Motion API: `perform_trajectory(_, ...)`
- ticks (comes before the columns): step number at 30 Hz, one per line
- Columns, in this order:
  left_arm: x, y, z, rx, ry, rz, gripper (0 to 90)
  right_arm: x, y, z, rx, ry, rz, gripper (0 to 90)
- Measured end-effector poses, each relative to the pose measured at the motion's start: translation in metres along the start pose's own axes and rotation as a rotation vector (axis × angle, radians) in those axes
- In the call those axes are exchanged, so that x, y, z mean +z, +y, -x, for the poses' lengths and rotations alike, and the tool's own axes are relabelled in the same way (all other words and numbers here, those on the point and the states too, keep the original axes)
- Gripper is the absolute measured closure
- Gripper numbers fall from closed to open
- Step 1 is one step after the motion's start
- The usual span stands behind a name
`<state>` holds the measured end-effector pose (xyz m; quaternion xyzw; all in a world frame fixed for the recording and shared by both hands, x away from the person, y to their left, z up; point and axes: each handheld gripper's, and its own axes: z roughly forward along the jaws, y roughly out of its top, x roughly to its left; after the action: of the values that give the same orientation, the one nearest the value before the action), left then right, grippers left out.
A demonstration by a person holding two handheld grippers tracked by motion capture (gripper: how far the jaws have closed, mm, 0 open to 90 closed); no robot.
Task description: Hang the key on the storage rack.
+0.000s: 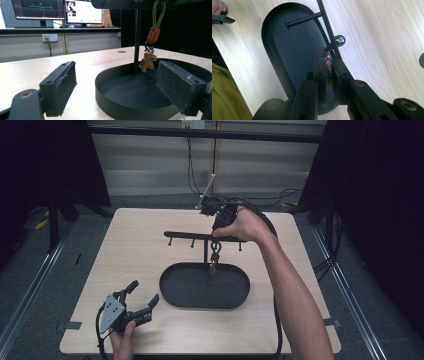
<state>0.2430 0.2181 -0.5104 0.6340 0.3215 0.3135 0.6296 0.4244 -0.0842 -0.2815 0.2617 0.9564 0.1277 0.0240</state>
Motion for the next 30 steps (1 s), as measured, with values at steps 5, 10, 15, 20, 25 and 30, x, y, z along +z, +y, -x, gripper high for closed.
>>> perform_trajectory(5, 0.000, 0.000, 0.000, 0.000, 0.000, 0.000, 16.0, -0.002, -0.001, -0.002, -0.001, -0.003, 0.011, 79.5)
perform_trajectory(10, 0.000, 0.000, 0.000, 0.001, 0.000, 0.000, 16.0, -0.006, -0.002, -0.006, 0.007, 0.006, 0.041, 73.1)
perform_trajectory(15, 0.000, 0.000, 0.000, 0.001, -0.001, -0.001, 16.1, -0.008, -0.005, -0.009, 0.030, 0.036, 0.053, 59.3)
perform_trajectory(20, 0.000, 0.000, 0.000, -0.003, -0.002, 0.000, 16.0, -0.011, -0.013, -0.015, 0.029, 0.063, 0.091, 48.7)
perform_trajectory(25, 0.000, 0.000, 0.000, 0.002, 0.000, 0.000, 16.0, -0.014, -0.025, -0.016, 0.054, 0.050, 0.123, 42.2)
perform_trajectory(30, 0.000, 0.000, 0.000, 0.007, -0.001, -0.002, 16.0, -0.017, -0.037, -0.017, 0.096, 0.054, 0.130, 41.4)
